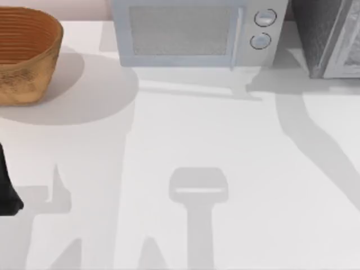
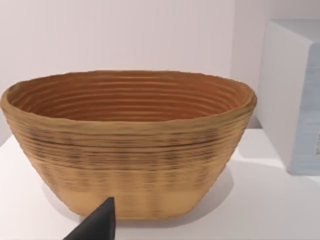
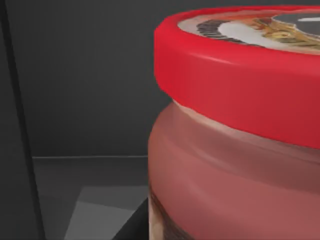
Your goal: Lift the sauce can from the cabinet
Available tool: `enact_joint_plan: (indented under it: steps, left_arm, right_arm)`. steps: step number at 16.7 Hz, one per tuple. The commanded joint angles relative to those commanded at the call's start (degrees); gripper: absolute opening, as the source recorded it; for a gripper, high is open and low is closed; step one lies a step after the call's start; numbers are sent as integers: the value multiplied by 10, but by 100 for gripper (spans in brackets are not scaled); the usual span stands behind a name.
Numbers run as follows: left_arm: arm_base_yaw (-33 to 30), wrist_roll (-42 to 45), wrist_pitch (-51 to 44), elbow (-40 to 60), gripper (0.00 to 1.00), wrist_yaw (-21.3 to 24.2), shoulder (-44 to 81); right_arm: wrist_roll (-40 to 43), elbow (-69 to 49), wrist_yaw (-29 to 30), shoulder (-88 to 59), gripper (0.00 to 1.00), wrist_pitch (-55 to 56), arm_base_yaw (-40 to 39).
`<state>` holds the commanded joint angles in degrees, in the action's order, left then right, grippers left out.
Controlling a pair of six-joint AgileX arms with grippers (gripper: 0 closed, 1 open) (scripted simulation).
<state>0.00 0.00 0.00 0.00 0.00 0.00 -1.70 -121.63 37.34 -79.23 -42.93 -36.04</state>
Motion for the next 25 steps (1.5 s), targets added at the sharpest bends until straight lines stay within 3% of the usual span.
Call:
enact_joint_plan:
  steps: [3,7,19,25]
  left_arm:
    - [0,0,0,0,100,0,0]
    - [0,0,0,0,100,0,0]
    - [0,0,0,0,100,0,0]
    - [0,0,0,0,100,0,0]
  right_arm:
    - [1,53,-17,38,0,21,17]
    - [5,206,-64,138,0,75,63]
    - [15,983,-283,602,0,325,274]
    - [17,1193,-363,771,0,417,350]
